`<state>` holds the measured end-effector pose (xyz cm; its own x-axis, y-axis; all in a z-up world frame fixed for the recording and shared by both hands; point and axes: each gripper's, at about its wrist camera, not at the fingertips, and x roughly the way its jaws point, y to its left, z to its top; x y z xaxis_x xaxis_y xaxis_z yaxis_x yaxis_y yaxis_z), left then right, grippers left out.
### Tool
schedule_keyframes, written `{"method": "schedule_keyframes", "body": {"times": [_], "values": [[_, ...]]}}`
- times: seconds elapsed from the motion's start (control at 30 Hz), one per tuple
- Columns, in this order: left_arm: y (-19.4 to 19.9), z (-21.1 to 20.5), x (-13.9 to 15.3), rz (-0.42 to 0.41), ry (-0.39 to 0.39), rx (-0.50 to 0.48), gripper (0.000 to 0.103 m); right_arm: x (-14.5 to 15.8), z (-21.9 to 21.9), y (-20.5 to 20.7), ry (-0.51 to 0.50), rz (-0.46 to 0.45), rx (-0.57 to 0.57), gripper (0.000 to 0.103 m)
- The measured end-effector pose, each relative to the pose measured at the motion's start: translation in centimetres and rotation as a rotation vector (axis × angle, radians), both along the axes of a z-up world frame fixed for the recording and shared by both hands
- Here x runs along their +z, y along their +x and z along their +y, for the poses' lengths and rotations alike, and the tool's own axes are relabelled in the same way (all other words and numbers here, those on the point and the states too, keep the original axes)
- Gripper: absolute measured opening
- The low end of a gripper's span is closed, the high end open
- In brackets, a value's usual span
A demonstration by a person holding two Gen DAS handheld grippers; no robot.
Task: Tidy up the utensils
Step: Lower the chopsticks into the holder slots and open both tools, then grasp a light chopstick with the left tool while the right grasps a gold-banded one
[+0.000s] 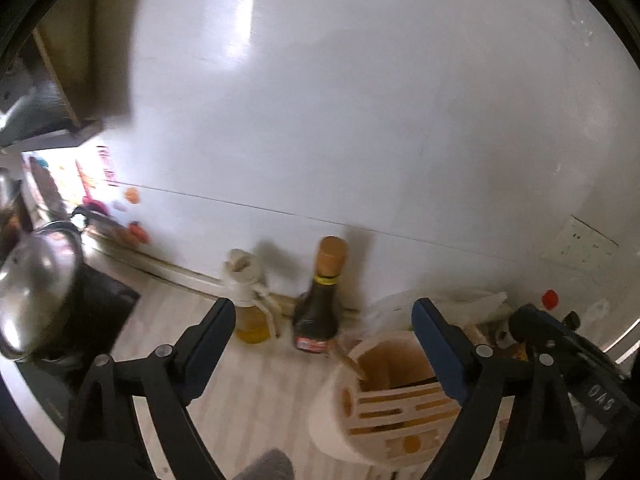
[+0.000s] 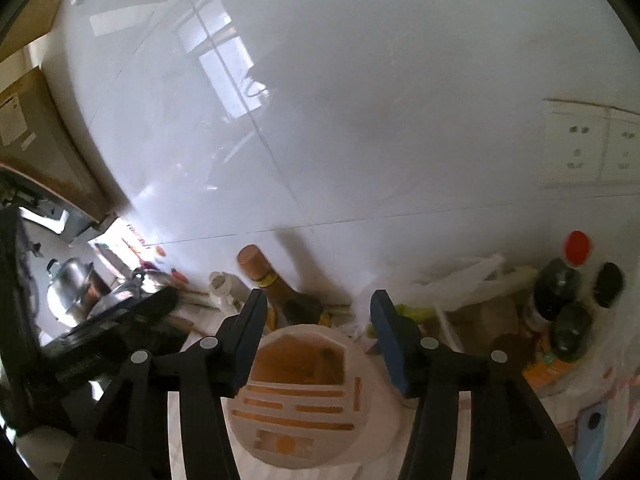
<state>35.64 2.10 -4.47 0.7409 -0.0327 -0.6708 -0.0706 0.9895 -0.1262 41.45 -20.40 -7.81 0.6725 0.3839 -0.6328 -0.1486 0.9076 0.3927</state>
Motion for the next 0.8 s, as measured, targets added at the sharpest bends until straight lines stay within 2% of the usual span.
{"method": "schedule_keyframes", "body": {"times": [0.03,0.07,0.1,0.2,0.3,0.47,0.63,0.77,0.8], "values": [[-0.5,0.3,0.0,-0.002,0.005,0.009,0.1,0.1,-0.2,-0.4,-0.005,0.001,-0.01,0.059],[-1.1,0.4,-0.1,-0.006,0.013,0.014,0.103,0.2,-0.5,-0.9,-0.013,0.005,-0.024,0.067],[-1.8,0.5,-0.4,-0.004,0.033,0.023,0.103,0.3,-0.9,-1.5,-0.035,0.016,-0.048,0.075],[-3.7,0.7,-1.5,0.027,0.065,0.035,0.103,0.1,-2.1,-3.4,-0.082,0.039,-0.104,0.089],[-5.5,0.7,-3.3,0.072,0.079,0.029,0.103,-0.8,-3.3,-5.7,-0.124,0.086,-0.15,0.092],[-8.1,-0.8,-7.5,0.183,0.103,-0.013,0.103,-4.5,-5.9,-9.3,-0.134,0.233,-0.197,0.092],[-10.0,-3.5,-12.5,0.305,0.158,-0.07,0.103,-10.2,-7.8,-12.7,-0.165,0.403,-0.232,0.09],[-10.7,-5.7,-17.4,0.42,0.191,-0.148,0.102,-15.3,-9.1,-14.8,-0.157,0.55,-0.248,0.07],[-10.7,-6.1,-18.3,0.445,0.187,-0.172,0.097,-16.8,-9.5,-15.3,-0.142,0.588,-0.249,0.063]]}}
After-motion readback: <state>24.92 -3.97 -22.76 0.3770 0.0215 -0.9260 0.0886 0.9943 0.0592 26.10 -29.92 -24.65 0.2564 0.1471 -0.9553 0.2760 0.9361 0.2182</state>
